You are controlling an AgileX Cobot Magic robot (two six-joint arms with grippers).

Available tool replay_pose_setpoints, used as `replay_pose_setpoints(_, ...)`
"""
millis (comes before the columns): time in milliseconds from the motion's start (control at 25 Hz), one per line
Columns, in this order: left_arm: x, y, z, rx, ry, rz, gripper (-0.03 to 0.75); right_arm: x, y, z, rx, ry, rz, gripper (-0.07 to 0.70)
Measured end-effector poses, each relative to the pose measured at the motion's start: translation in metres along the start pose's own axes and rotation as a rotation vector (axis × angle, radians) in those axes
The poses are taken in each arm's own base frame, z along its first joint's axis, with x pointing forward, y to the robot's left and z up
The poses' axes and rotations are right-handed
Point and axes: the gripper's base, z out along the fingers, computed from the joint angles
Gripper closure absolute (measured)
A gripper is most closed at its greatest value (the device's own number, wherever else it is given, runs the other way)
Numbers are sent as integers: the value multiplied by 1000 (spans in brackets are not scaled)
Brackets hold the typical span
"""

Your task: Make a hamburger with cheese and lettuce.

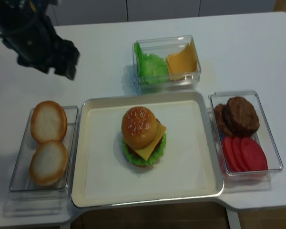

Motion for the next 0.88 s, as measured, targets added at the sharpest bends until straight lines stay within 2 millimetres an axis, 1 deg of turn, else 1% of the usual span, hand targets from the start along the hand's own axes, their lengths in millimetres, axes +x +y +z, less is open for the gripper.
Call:
replay_pose_setpoints(120,9,18,-10,-24,-12,-38,223,0,0,0,0,0,0,123)
replay_pose_setpoints(240,27,36,-19,-51,-9,-73,226,0,0,0,0,0,0,123)
replay_pose_setpoints(360,52,53,-25,-82,5,-119,226,0,0,0,0,0,0,123)
replay_pose_setpoints(480,81,64,-36,-108,5,-168,226,0,0,0,0,0,0,123)
replay_pose_setpoints(640,122,65,-52,-137,-21,-211,227,0,0,0,0,0,0,123)
replay_pose_setpoints(760,154,60,-67,-173,-65,-216,227,0,0,0,0,0,0,123)
replay_pose_setpoints(880,182,53,-78,-202,-114,-216,227,0,0,0,0,0,0,123)
